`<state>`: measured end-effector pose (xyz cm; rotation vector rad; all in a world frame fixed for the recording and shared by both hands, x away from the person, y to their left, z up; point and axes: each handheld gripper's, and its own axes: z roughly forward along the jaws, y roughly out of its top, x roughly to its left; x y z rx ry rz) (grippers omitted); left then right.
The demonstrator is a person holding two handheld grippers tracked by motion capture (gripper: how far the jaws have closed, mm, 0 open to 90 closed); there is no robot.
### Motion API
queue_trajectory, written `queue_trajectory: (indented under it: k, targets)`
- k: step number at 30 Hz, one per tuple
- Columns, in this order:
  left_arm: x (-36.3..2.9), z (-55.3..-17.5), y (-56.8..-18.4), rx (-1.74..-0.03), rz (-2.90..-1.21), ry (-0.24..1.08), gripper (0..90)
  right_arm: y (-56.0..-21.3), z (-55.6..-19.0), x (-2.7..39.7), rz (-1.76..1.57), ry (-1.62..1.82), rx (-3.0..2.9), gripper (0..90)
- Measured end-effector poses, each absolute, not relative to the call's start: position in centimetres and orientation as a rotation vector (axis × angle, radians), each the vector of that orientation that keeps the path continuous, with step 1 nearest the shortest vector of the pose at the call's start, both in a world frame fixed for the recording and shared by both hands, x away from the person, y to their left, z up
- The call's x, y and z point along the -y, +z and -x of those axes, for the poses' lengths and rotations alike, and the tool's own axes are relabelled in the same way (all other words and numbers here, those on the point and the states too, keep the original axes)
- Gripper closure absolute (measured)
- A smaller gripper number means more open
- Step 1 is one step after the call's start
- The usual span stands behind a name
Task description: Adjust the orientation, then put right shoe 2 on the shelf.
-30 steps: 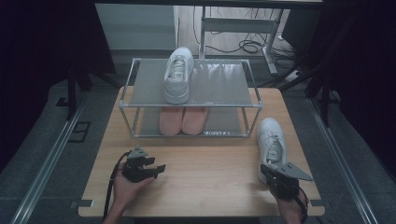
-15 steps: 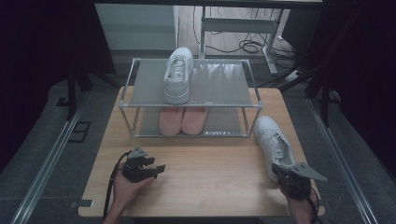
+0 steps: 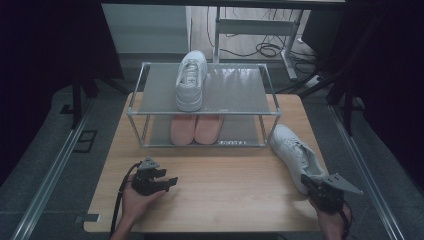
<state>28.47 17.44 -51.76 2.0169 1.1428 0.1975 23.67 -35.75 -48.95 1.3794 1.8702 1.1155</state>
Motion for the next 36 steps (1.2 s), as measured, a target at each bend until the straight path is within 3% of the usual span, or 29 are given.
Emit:
queue_trajectory:
  k: [36]
  targets:
    - [-16.9,-28.5,-52.1,-1.138,-2.042,0.188,39.7,-46.3,-25.1,37.8,-1.302,1.275,-1.871,85.5]
